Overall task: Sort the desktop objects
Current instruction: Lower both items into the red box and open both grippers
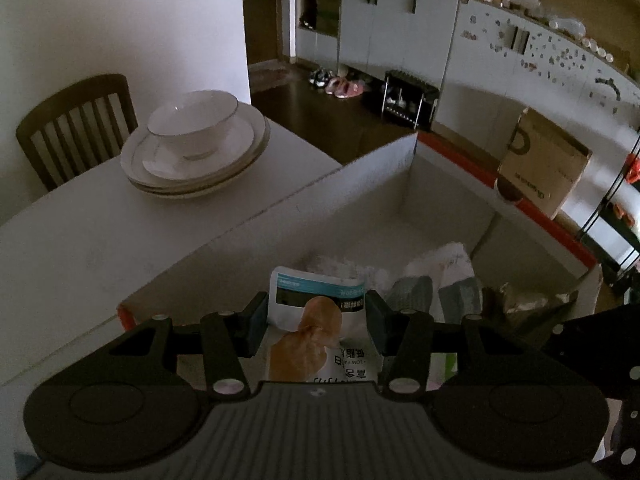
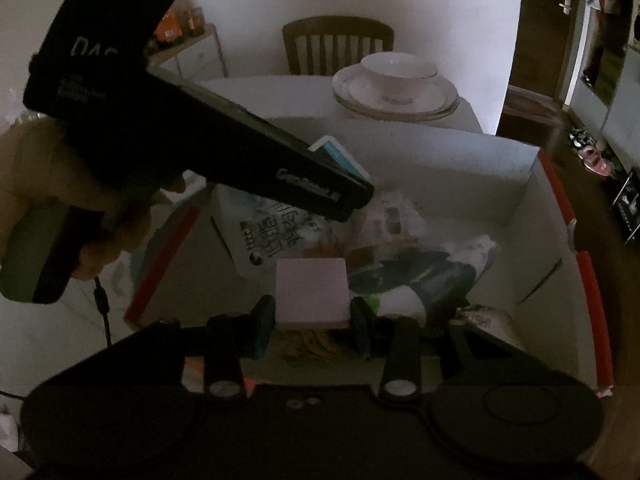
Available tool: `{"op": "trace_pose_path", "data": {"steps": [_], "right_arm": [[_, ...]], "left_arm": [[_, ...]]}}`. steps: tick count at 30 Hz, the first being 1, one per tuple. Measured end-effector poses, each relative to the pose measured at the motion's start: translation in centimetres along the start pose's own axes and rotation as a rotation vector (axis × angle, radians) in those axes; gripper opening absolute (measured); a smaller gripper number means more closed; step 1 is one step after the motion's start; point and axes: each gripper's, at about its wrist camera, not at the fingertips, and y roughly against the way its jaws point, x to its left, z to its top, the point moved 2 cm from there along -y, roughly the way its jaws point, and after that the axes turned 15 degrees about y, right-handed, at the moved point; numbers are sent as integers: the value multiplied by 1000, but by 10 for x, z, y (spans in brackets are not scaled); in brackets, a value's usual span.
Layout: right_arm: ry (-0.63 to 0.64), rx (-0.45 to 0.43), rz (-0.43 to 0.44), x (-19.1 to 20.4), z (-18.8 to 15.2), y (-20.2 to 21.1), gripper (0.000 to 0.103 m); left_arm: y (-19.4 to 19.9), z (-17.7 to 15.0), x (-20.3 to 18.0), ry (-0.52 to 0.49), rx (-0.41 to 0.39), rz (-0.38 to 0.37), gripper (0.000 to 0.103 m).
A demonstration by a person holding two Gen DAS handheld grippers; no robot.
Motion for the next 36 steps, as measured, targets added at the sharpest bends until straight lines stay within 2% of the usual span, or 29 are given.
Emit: {"op": "trace_pose_path", "data": {"steps": [5,15,21,24,34,36], "right_arm": [[17,13,16,5,-3,-5,40],[-32,15,36,5,-8,-2,40],[-54,13,40,3,-8,1,44],[-65,6,44,3,-7,2,51],[-84,-19,34,1,-10,14,59],[-84,-26,34,2,-10,18,63]], "left_arm": [[-8,-9,1,3,33,2,50],[-21,-21,3,13,105,11,51],[-22,-19,2,7,138,-4,56],[-20,-20,1,5,137,-12,58],[-2,-26,-2,35,91,-46,63],[6,-27,0,55,71,-48,67]]}}
